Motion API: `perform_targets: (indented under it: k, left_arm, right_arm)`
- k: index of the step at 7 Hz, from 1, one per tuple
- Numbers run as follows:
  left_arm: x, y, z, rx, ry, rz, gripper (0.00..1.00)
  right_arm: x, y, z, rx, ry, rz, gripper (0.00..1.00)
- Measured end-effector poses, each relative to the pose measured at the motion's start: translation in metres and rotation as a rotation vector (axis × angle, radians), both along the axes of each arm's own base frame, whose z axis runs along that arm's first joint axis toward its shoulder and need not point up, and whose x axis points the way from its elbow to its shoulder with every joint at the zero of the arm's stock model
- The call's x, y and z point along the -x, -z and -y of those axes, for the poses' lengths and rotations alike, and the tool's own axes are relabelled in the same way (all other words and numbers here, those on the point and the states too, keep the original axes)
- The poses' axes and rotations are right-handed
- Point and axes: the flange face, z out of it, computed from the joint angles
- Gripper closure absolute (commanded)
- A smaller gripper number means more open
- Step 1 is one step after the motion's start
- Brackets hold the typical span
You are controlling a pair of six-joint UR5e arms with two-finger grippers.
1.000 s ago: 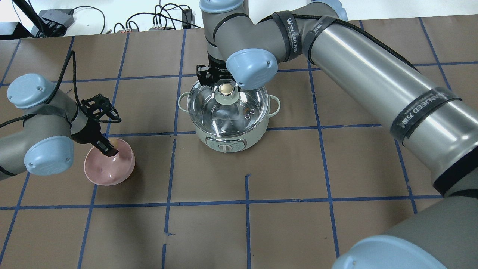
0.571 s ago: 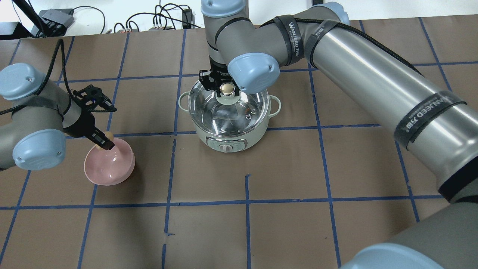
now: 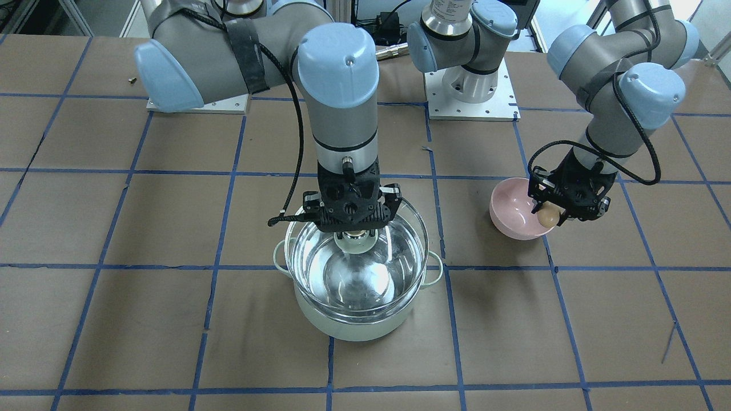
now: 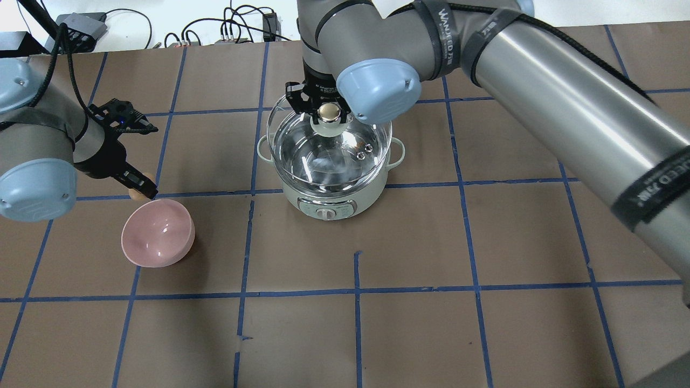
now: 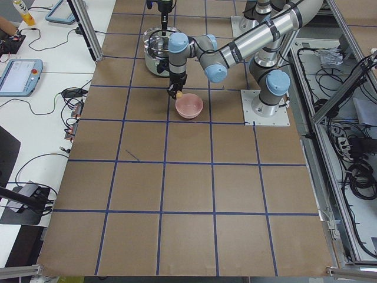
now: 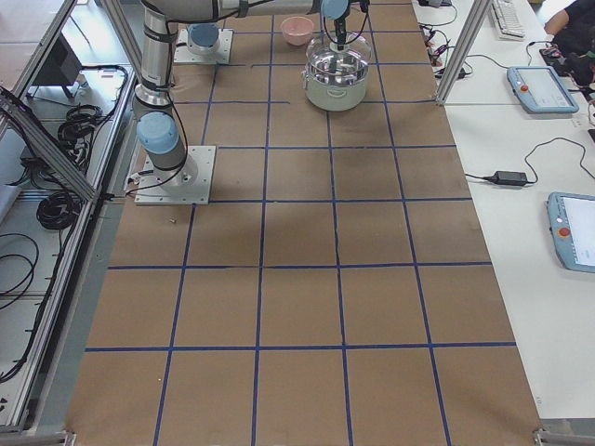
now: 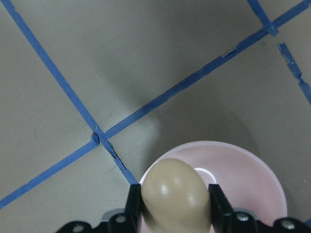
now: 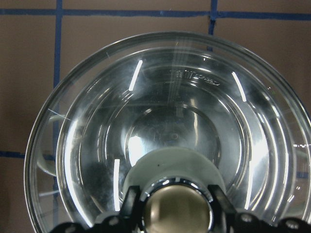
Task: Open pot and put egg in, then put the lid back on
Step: 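Lift the glass lid off with the right gripper while the left carries the egg, then lower the egg into the pot and open the left gripper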
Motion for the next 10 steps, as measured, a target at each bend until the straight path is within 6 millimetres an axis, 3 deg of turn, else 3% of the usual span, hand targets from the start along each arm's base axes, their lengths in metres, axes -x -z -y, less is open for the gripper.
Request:
perform_targets:
  k: [1, 2, 3, 4, 7, 8, 10]
  left_arm:
    - [0.011, -0.010, 0.005, 0.006, -0.031, -0.009, 0.99]
    - [0.030, -0.018, 0.011, 0.019, -0.083, -0.023, 0.98]
    - [0.054, -0.029, 0.019, 0.037, -0.151, -0.033, 0.98]
    - [0.080, -0.038, 0.027, 0.055, -0.232, -0.043, 0.98]
    - [0.174, -0.058, 0.047, 0.096, -0.433, -0.088, 0.98]
    - [0.211, -0.055, 0.057, 0.094, -0.479, -0.100, 0.98]
    - [0.274, -0.026, 0.070, 0.082, -0.539, -0.115, 0.98]
  right_arm:
    - [0.037, -0.040, -0.009, -0.006, 0.007, -0.011, 0.76]
    - [0.088, -0.076, -0.019, -0.031, 0.016, -0.025, 0.79]
    - [0.131, -0.099, -0.032, -0.071, 0.017, -0.039, 0.82]
    - [0.159, -0.107, -0.043, -0.112, -0.004, -0.054, 0.83]
    - [0.212, -0.107, -0.054, -0.184, -0.053, -0.061, 0.85]
    - [0.220, -0.107, -0.055, -0.189, -0.059, -0.054, 0.87]
    - [0.226, -0.103, -0.055, -0.192, -0.060, -0.036, 0.88]
